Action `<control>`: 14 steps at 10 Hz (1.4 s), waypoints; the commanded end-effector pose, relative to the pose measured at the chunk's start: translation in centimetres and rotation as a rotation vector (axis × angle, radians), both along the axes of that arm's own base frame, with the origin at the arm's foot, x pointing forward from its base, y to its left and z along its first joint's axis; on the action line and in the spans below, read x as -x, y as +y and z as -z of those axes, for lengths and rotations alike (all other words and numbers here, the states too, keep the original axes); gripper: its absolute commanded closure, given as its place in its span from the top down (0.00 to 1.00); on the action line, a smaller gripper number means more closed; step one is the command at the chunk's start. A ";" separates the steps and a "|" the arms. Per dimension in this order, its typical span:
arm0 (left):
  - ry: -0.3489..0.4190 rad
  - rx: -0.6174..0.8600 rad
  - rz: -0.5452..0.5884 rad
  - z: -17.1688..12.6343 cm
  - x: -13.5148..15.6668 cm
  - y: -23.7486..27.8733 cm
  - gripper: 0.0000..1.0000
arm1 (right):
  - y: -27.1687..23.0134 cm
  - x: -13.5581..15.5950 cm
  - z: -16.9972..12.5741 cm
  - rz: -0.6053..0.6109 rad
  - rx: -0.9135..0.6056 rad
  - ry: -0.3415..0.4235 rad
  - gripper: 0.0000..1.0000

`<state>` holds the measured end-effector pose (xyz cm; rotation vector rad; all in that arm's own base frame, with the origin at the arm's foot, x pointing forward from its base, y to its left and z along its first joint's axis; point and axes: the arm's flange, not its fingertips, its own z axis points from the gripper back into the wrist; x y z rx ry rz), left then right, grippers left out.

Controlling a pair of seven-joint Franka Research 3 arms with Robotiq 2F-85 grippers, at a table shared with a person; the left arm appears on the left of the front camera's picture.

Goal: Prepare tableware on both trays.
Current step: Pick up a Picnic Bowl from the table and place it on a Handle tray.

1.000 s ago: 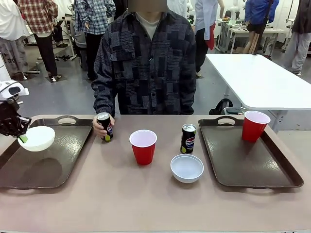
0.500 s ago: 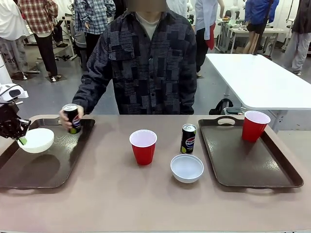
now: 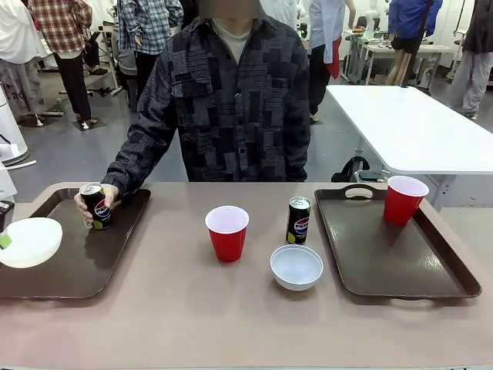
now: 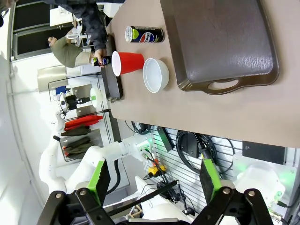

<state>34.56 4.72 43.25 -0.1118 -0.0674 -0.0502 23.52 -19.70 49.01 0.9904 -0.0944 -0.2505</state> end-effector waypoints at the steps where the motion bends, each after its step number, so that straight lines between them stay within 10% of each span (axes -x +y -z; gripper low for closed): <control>1: 0.014 -0.029 0.000 1.0 -0.9 0.5 0.04 | -0.1 0.0 0.0 -0.007 -0.015 -0.017 1.00; 11: 0.004 -0.104 -0.050 8.9 -7.5 -1.7 0.04 | -0.1 0.0 0.0 -0.007 -0.015 -0.017 1.00; 14: 0.013 -0.087 -0.053 8.5 -7.4 -1.5 0.44 | -0.1 0.0 0.0 -0.007 -0.015 -0.017 1.00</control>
